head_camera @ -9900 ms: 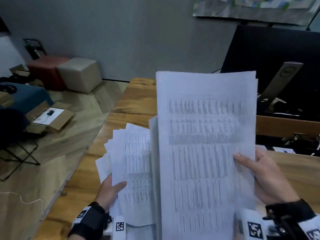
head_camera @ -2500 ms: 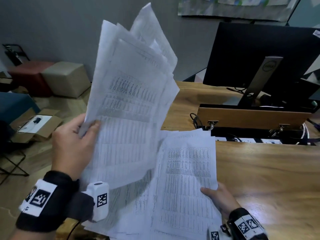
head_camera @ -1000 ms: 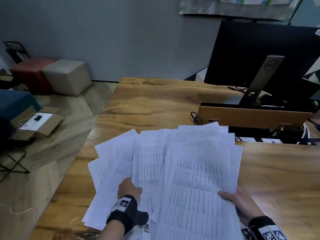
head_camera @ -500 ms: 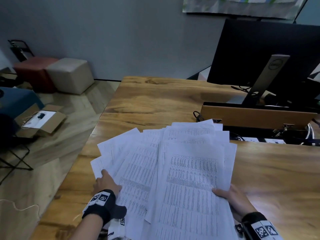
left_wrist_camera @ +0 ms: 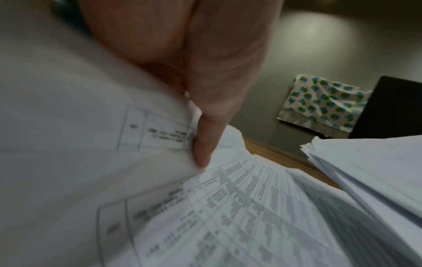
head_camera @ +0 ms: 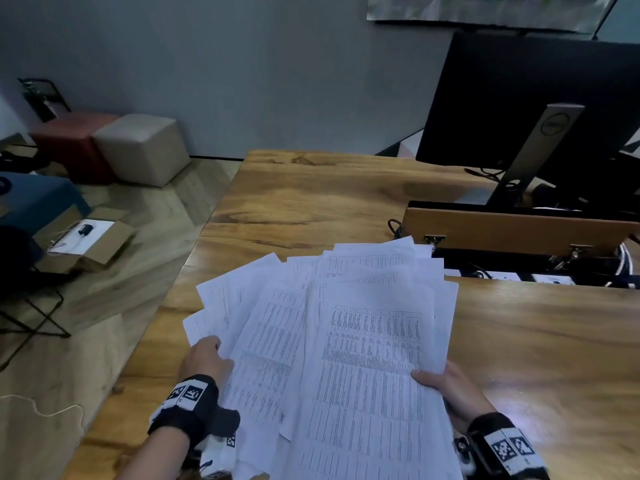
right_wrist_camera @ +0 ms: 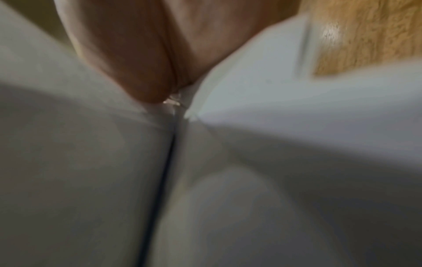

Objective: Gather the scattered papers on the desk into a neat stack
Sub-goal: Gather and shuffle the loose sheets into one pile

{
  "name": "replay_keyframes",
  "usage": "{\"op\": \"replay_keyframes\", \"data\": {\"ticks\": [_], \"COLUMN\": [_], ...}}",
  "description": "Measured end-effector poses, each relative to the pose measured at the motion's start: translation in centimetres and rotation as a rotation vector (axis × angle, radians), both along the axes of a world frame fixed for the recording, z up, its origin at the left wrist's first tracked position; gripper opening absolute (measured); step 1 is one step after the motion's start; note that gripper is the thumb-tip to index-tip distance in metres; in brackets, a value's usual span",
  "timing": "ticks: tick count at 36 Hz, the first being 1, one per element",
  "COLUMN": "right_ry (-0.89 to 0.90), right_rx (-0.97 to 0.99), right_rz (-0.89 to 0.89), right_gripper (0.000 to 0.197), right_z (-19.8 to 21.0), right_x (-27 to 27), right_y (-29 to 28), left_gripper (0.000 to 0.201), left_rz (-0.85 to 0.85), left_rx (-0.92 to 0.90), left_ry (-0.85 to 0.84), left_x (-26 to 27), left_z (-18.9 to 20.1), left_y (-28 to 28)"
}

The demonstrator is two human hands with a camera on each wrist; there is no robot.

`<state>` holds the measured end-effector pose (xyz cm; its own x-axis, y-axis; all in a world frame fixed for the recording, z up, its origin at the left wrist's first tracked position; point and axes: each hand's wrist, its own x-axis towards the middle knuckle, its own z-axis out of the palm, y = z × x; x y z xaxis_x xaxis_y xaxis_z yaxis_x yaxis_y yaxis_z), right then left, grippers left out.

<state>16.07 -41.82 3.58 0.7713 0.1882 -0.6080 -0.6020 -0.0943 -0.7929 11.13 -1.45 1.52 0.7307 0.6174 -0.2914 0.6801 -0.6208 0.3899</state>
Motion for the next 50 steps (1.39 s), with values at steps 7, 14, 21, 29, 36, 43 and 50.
{"op": "replay_keyframes", "data": {"ticks": [7, 14, 21, 29, 36, 43, 50], "right_ry": [-0.003, 0.006, -0.018, -0.004, -0.041, -0.009, 0.107], "right_rx": [-0.058, -0.058, -0.026, 0.079, 0.213, 0.267, 0.431], "right_rz": [0.01, -0.005, 0.001, -0.036, -0.017, -0.001, -0.153], "right_gripper": [0.028, 0.024, 0.023, 0.03, 0.04, 0.036, 0.066], "right_z": [-0.4, -1.2, -1.1, -0.8, 0.5, 0.3, 0.8], "right_x": [0.2, 0.0, -0.1, -0.5, -0.9, -1.1, -1.6], "right_y": [0.3, 0.4, 0.7, 1.4, 2.6, 2.9, 2.6], "left_gripper": [0.025, 0.014, 0.013, 0.033, 0.026, 0.066, 0.053], "left_rz": [-0.177, -0.345, -0.418, -0.264, -0.103, 0.012, -0.123], "left_rx": [-0.013, 0.142, 0.03, -0.58, -0.71, -0.824, -1.023], "left_ry": [-0.092, -0.194, -0.419, -0.567, -0.391, -0.254, -0.178], "left_x": [-0.7, -2.0, -3.3, -1.0, 0.2, 0.5, 0.3], "left_z": [3.9, 12.1, 20.5, 17.3, 7.2, 2.1, 2.0], "left_y": [0.9, 1.9, 0.8, -1.7, -7.6, -7.2, -8.3]}}
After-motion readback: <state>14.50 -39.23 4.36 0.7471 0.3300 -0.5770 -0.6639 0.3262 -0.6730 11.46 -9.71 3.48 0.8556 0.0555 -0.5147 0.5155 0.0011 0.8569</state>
